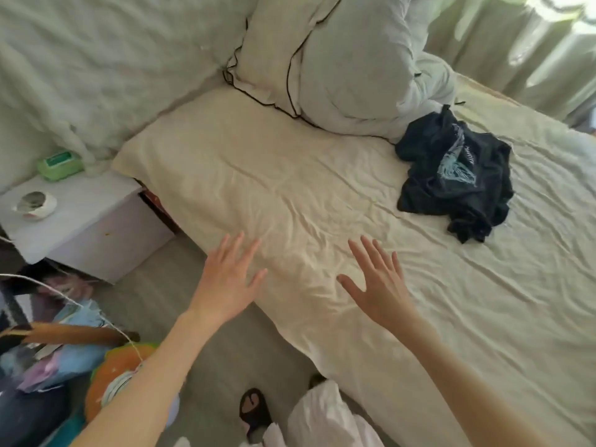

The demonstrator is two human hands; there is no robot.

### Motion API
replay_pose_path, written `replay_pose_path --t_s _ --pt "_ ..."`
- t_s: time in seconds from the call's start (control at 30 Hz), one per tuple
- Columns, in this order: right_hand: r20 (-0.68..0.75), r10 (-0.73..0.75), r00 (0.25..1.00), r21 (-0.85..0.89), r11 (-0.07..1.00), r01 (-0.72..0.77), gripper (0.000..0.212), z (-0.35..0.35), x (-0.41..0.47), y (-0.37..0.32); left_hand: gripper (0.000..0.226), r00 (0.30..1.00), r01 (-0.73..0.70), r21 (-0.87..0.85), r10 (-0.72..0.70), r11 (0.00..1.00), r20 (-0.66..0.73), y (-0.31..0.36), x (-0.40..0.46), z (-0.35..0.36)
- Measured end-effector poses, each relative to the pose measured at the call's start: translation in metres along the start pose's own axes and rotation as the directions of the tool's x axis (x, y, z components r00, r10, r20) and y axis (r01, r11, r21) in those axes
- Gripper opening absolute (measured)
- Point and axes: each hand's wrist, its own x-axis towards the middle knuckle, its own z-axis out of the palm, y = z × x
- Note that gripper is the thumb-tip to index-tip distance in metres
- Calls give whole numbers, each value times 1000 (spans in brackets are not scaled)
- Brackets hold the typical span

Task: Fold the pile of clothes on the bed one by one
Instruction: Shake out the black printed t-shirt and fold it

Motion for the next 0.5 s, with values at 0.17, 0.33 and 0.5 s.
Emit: replay_pose_path --t_s 0.17,0.33,0.5 --pt "23 184 983 -34 982 -184 68 15 64 98 63 988 -62 22 58 998 143 41 88 58" --pt "108 335 936 -147 937 -318 64 46 144 223 61 962 -87 20 79 996 260 89 192 140" --pt "87 389 917 -278 894 -352 62 83 224 332 65 936 -146 89 109 985 334 128 286 231"
